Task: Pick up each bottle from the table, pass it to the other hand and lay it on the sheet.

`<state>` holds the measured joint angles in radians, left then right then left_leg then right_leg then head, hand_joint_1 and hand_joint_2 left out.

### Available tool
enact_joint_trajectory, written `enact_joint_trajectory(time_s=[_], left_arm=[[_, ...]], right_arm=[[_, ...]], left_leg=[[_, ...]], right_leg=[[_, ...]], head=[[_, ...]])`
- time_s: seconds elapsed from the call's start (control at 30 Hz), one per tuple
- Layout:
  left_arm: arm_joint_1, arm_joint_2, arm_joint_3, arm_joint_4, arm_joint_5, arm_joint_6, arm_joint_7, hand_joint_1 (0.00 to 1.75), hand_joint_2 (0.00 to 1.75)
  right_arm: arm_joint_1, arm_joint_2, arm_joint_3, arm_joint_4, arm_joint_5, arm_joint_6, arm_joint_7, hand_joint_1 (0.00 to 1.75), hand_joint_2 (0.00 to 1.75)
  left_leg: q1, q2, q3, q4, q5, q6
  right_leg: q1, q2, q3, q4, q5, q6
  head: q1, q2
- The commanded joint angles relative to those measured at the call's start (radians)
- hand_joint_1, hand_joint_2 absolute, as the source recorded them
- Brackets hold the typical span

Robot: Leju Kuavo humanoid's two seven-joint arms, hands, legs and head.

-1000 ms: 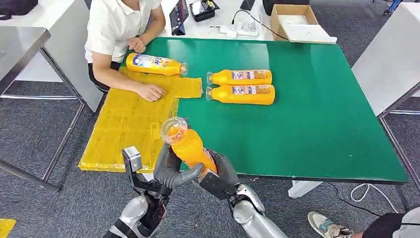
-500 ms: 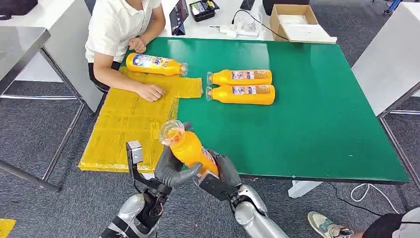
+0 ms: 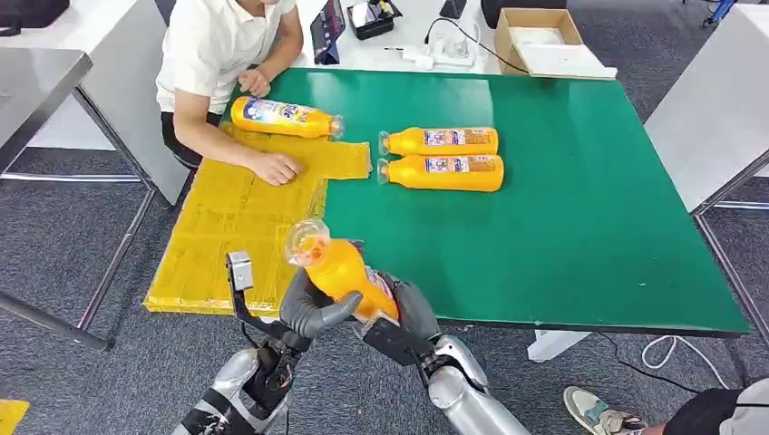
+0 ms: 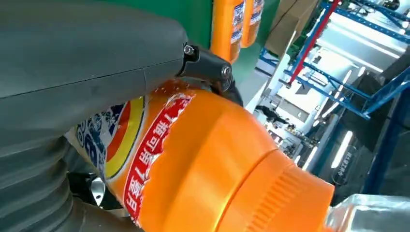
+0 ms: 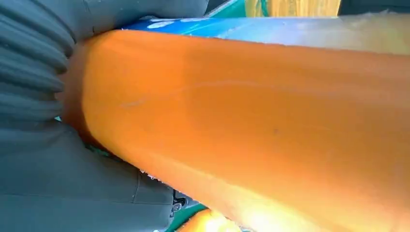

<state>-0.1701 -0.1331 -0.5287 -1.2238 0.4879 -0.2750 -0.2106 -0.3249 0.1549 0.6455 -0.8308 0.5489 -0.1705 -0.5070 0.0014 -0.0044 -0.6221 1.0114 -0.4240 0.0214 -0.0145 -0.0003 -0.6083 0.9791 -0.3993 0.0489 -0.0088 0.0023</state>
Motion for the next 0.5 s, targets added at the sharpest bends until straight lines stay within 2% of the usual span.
enact_joint_trajectory(time_s=[0.03,0.07,0.13,0.3,0.47,0.5], left_arm=[[-0.029,0.013,-0.074,0.051,-0.004,0.002,0.000,1.75,1.75],[-0.027,0.014,-0.065,0.050,-0.008,0.016,-0.007,1.75,1.75],[-0.024,0.015,-0.051,0.045,-0.034,0.058,-0.017,1.75,1.75],[-0.030,0.022,-0.002,0.011,-0.123,0.173,-0.053,1.75,1.75],[-0.034,0.023,0.011,0.006,-0.123,0.172,-0.049,1.75,1.75],[-0.034,0.023,0.011,0.006,-0.123,0.172,-0.049,1.75,1.75]], right_arm=[[-0.070,0.026,0.078,0.047,-0.004,-0.005,-0.015,0.21,1.75],[-0.068,0.026,0.074,0.046,-0.002,-0.019,-0.008,0.00,1.75],[-0.059,0.023,0.066,0.033,0.008,-0.057,0.001,0.00,1.75],[-0.022,0.001,0.045,-0.056,0.042,-0.176,-0.001,0.00,1.75],[-0.012,-0.005,0.046,-0.084,0.044,-0.172,0.003,0.00,1.75],[-0.012,-0.005,0.046,-0.084,0.044,-0.172,0.003,0.00,1.75]], left_leg=[[0.000,0.002,0.004,0.000,-0.002,-0.001],[0.000,0.003,0.007,0.000,-0.003,-0.002],[0.000,0.002,0.003,0.000,-0.001,-0.001],[0.001,0.001,0.004,0.000,-0.002,-0.001],[0.000,0.000,0.002,-0.001,-0.001,-0.001],[0.001,0.001,0.008,0.000,-0.003,-0.002]], right_leg=[[0.000,0.002,0.003,0.000,-0.001,-0.002],[0.001,0.002,0.005,0.001,-0.003,-0.003],[0.000,0.002,0.002,0.000,-0.001,-0.001],[0.001,0.000,0.004,0.000,-0.002,-0.002],[0.001,0.000,0.002,-0.001,-0.001,-0.001],[0.001,0.000,0.008,0.000,-0.003,-0.003]], head=[[0.000,0.000],[0.000,0.000],[0.000,0.000],[0.000,0.000],[0.000,0.000],[0.000,0.000]])
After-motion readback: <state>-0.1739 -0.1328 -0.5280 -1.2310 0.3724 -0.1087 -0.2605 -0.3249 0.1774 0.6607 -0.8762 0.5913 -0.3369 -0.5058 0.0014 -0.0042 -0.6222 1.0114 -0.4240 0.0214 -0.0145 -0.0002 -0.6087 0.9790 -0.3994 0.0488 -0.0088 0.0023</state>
